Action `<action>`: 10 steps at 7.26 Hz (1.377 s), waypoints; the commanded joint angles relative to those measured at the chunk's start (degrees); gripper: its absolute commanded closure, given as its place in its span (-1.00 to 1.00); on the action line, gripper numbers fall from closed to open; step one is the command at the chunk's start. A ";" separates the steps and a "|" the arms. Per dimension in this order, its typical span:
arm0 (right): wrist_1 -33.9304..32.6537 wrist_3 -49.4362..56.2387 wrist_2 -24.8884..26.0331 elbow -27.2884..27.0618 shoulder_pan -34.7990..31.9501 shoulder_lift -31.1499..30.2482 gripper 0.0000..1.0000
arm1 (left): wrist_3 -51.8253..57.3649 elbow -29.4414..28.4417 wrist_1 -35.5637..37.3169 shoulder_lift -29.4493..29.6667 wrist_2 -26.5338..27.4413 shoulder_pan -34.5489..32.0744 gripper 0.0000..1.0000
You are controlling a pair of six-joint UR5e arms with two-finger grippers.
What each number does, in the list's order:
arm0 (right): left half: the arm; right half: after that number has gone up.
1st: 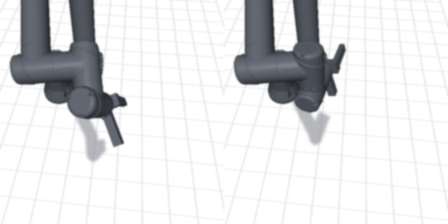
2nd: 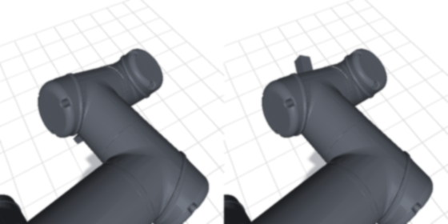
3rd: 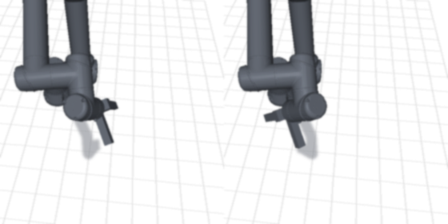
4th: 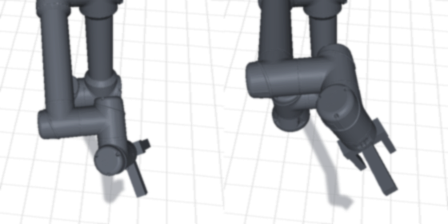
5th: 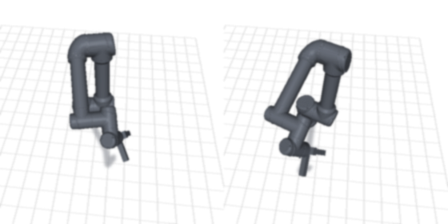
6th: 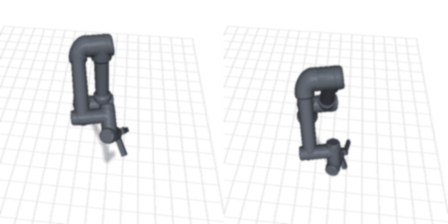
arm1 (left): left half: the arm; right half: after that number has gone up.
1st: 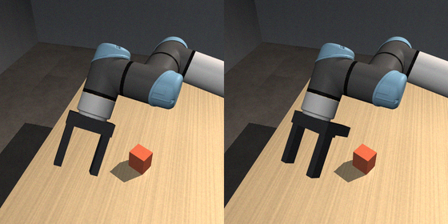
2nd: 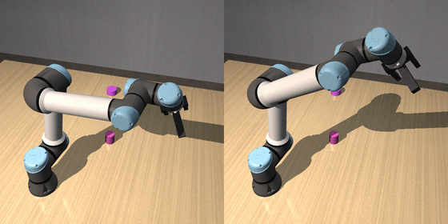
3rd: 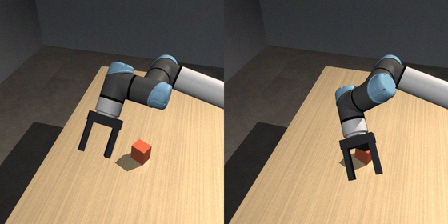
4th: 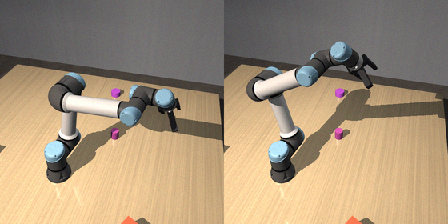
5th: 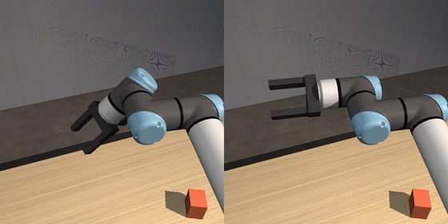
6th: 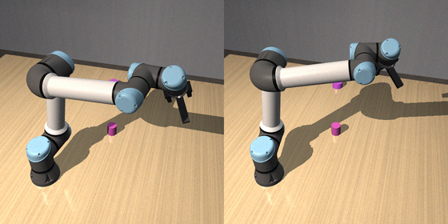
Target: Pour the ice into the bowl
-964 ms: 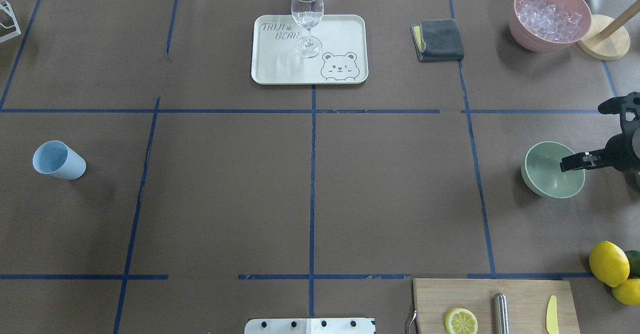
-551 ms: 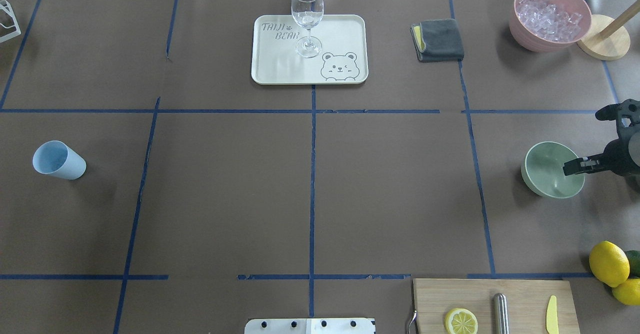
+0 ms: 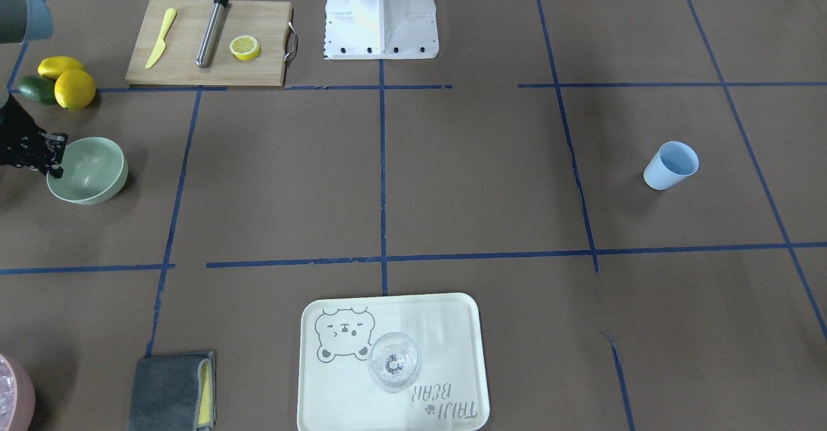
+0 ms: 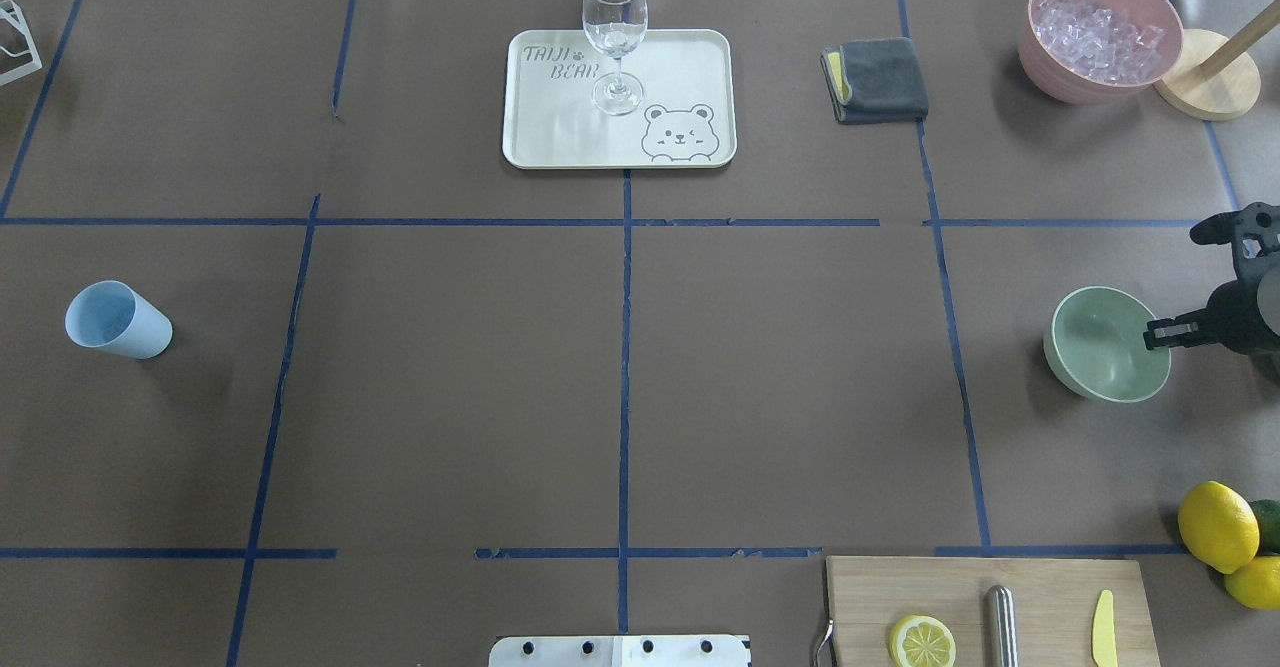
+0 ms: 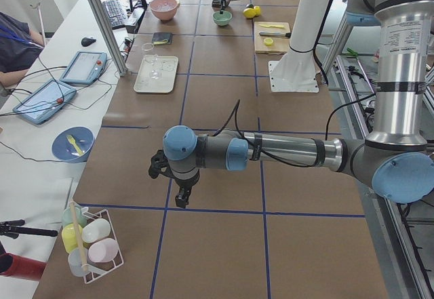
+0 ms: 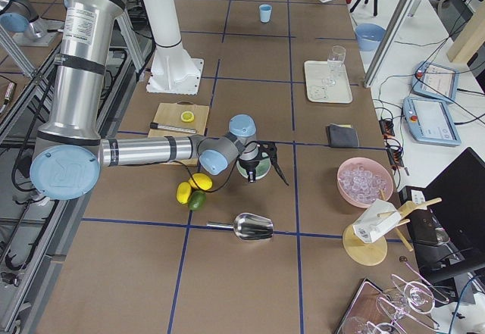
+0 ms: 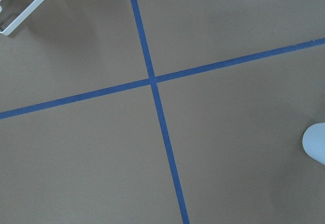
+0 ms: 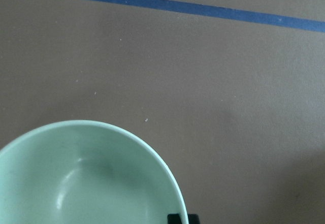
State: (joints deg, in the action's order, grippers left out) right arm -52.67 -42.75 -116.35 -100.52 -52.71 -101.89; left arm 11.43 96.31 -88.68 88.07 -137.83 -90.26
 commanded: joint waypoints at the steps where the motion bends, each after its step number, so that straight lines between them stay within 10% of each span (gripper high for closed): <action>1: 0.11 -0.57 -2.36 -2.82 -0.03 0.20 1.00 | 0.00 -0.15 0.00 0.00 0.02 0.00 -1.00; 6: -1.12 -15.22 -7.48 -11.72 2.94 11.15 1.00 | 0.00 0.11 0.00 -0.35 0.02 0.00 -1.00; 10: -26.19 -25.62 -2.15 -11.11 13.12 34.42 1.00 | 0.00 0.02 0.00 -0.44 0.02 0.00 -1.00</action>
State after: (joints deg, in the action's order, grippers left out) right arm -70.94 -66.00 -121.26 -112.09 -43.42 -74.48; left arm 11.48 96.27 -88.68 87.64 -137.81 -90.26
